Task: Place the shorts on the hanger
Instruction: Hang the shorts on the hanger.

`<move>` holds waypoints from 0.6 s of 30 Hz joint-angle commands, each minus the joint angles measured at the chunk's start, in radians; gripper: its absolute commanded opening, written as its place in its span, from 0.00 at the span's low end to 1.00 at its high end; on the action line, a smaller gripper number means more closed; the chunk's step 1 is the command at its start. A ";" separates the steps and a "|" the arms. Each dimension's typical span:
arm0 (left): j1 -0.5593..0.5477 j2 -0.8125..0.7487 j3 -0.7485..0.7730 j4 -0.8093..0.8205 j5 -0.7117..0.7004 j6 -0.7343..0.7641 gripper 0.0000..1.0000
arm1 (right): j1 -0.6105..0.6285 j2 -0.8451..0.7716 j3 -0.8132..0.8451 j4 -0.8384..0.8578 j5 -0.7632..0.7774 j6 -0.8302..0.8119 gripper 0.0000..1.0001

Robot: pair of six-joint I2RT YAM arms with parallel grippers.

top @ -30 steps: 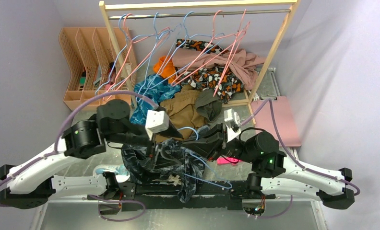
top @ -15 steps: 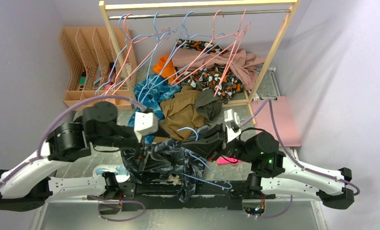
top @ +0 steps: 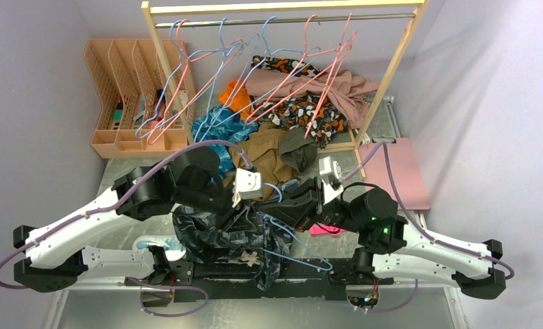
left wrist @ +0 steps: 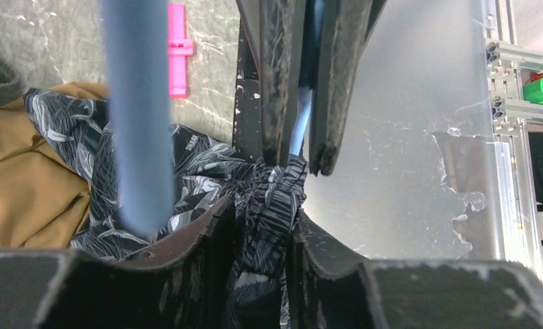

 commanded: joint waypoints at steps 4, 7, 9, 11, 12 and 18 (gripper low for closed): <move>0.003 -0.015 0.000 0.143 0.067 0.005 0.38 | 0.003 -0.012 0.023 0.074 -0.010 0.010 0.00; 0.003 -0.021 -0.008 0.185 0.078 -0.002 0.38 | 0.004 -0.012 0.026 0.077 -0.013 0.010 0.00; 0.003 -0.016 -0.012 0.197 0.080 -0.004 0.39 | 0.004 -0.011 0.026 0.081 -0.016 0.011 0.00; 0.003 -0.007 -0.006 0.182 0.069 0.000 0.52 | 0.004 -0.008 0.029 0.079 -0.016 0.009 0.00; 0.003 -0.007 0.001 0.170 0.059 0.001 0.59 | 0.003 -0.009 0.030 0.078 -0.014 0.008 0.00; 0.003 -0.050 0.064 0.061 -0.052 0.016 0.83 | 0.003 -0.019 0.028 0.065 -0.003 0.002 0.00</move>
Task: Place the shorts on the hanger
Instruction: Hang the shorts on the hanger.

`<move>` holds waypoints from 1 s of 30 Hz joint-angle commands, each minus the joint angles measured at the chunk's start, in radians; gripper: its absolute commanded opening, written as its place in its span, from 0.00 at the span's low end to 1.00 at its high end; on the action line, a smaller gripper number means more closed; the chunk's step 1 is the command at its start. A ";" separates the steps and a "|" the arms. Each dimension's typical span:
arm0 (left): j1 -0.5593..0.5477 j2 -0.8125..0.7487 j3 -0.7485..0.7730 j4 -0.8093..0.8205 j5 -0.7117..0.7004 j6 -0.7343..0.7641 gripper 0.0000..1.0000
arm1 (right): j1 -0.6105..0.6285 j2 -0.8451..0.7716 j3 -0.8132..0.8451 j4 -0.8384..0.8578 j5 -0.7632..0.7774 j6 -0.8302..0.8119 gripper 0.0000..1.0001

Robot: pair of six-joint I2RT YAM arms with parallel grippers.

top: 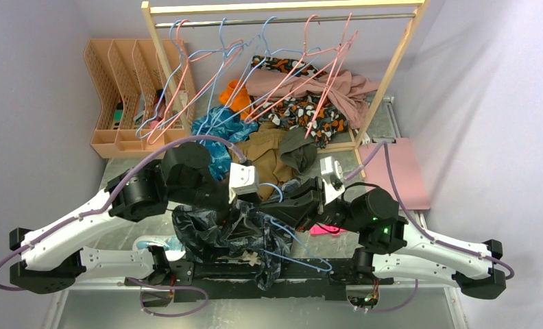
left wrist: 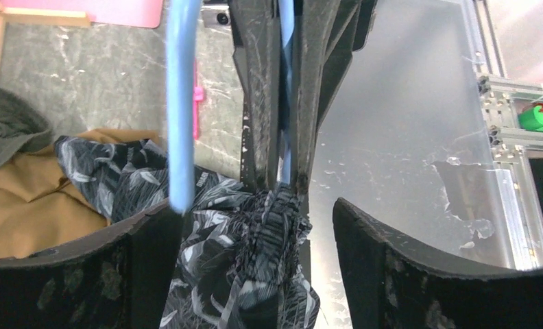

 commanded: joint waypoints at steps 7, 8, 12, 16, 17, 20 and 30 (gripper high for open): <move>0.003 -0.104 0.033 -0.156 -0.144 0.008 0.66 | 0.004 -0.008 0.029 0.058 -0.005 0.001 0.00; 0.003 -0.108 0.018 -0.151 -0.139 0.005 0.59 | 0.004 -0.003 0.031 0.060 -0.007 0.000 0.00; 0.003 -0.099 -0.022 -0.137 -0.119 0.004 0.33 | 0.004 0.013 0.035 0.069 -0.016 0.003 0.00; 0.003 -0.097 -0.036 -0.072 -0.088 0.002 0.21 | 0.003 0.024 0.038 0.071 -0.021 0.008 0.00; 0.003 -0.097 -0.036 -0.054 -0.079 0.001 0.19 | 0.003 0.024 0.039 0.071 -0.020 0.010 0.00; 0.003 -0.091 -0.032 -0.009 -0.065 0.001 0.07 | 0.004 0.019 0.036 0.075 -0.017 0.012 0.00; 0.003 -0.143 -0.029 0.132 -0.077 -0.026 0.07 | 0.004 0.000 0.031 0.075 -0.002 0.006 0.00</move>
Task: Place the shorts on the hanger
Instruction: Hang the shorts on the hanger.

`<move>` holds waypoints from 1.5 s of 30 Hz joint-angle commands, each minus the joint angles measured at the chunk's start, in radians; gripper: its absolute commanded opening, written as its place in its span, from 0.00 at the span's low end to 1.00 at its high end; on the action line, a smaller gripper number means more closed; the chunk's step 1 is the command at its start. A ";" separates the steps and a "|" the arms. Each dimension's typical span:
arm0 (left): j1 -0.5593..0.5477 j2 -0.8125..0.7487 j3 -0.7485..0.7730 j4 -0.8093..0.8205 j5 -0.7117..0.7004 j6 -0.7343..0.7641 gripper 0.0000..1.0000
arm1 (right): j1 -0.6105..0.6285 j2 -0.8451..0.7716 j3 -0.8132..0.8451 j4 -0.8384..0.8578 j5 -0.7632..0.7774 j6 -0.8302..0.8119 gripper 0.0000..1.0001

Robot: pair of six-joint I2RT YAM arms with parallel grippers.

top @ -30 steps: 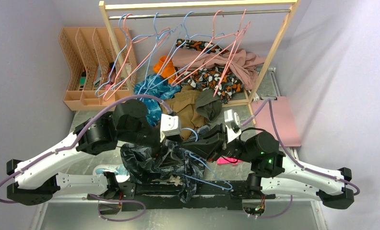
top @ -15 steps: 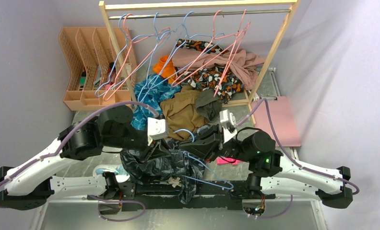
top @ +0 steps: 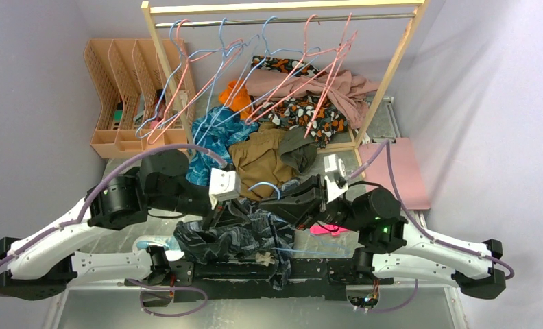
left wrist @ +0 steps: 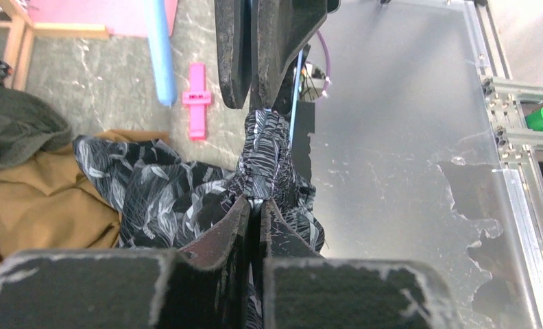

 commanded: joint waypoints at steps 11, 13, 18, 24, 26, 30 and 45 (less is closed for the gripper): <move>0.005 -0.088 -0.023 0.255 -0.027 -0.066 0.07 | 0.006 -0.011 -0.003 0.094 0.004 0.013 0.00; 0.005 -0.074 -0.015 0.266 -0.019 -0.068 0.07 | 0.005 0.003 -0.005 0.112 -0.005 0.017 0.00; 0.005 -0.049 0.043 0.277 -0.040 -0.057 0.07 | 0.005 0.023 0.004 0.120 -0.014 0.014 0.00; 0.005 -0.083 0.064 0.220 -0.104 -0.043 0.07 | 0.005 -0.023 0.004 0.060 0.024 -0.003 0.00; 0.005 -0.102 0.050 0.210 -0.111 -0.047 0.08 | 0.006 -0.036 -0.002 0.052 0.032 -0.004 0.00; 0.005 -0.118 0.015 0.217 -0.095 -0.061 0.09 | 0.006 -0.037 -0.008 0.058 0.029 -0.002 0.00; 0.005 -0.021 0.048 0.295 0.006 -0.081 0.13 | 0.006 0.010 0.001 0.103 0.006 0.006 0.00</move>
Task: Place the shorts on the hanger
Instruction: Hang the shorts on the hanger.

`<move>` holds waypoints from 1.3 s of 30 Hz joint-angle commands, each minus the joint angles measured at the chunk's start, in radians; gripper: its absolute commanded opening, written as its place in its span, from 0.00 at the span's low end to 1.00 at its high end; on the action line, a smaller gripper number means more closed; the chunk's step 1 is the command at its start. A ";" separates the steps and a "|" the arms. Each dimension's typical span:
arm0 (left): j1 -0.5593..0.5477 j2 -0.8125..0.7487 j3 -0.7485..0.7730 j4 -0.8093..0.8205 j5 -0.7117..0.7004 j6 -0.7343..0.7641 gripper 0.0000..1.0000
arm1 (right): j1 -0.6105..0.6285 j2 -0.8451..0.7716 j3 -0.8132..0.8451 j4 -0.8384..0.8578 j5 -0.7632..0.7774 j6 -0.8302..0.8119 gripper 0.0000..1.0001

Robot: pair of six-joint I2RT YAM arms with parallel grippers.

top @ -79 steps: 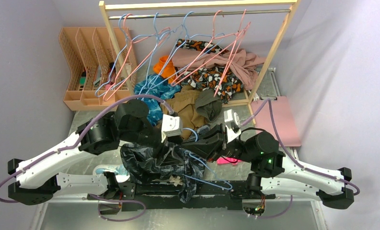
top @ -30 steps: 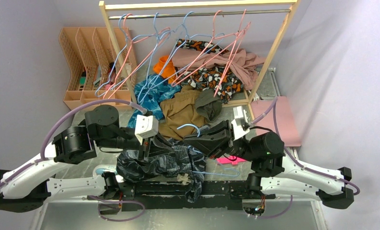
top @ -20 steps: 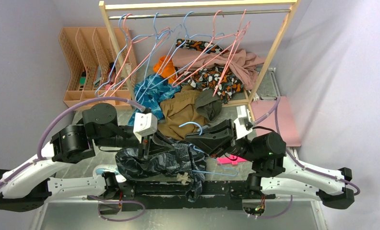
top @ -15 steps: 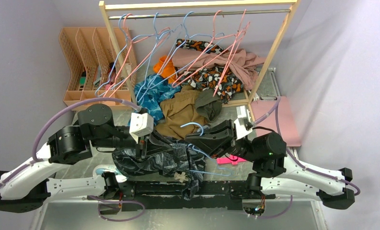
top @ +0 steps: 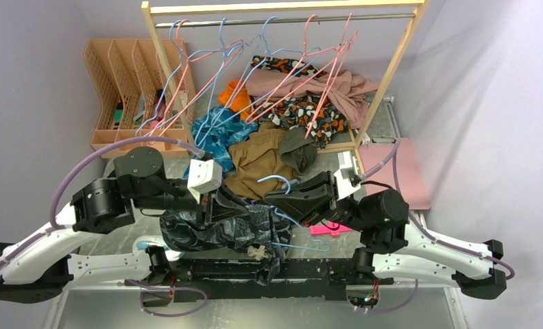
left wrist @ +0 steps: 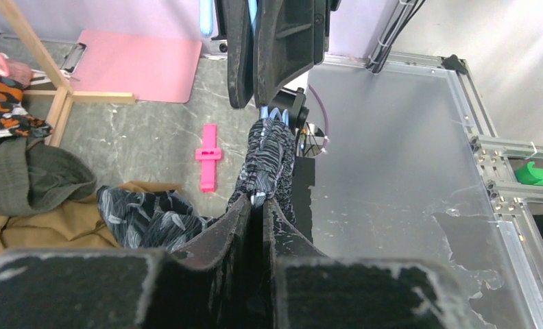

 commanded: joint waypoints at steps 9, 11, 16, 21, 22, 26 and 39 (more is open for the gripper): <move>0.005 0.077 -0.027 0.235 0.070 -0.061 0.15 | 0.004 0.024 -0.003 0.019 -0.028 0.001 0.00; 0.004 0.077 -0.031 0.233 0.068 -0.063 0.22 | 0.004 0.020 -0.007 0.026 -0.027 0.002 0.00; 0.005 0.081 -0.043 0.217 0.096 -0.062 0.39 | 0.004 0.015 -0.022 0.062 -0.029 0.014 0.00; 0.005 0.095 -0.047 0.203 0.125 -0.062 0.51 | 0.004 0.020 -0.034 0.099 -0.038 0.024 0.00; 0.005 0.097 -0.049 0.201 0.132 -0.062 0.52 | 0.005 0.022 -0.034 0.104 -0.038 0.024 0.00; 0.005 0.114 -0.057 0.187 0.161 -0.058 0.56 | 0.005 0.026 -0.033 0.110 -0.045 0.024 0.00; 0.005 0.175 -0.056 0.148 0.181 -0.055 0.27 | 0.004 0.031 -0.032 0.134 -0.057 0.037 0.00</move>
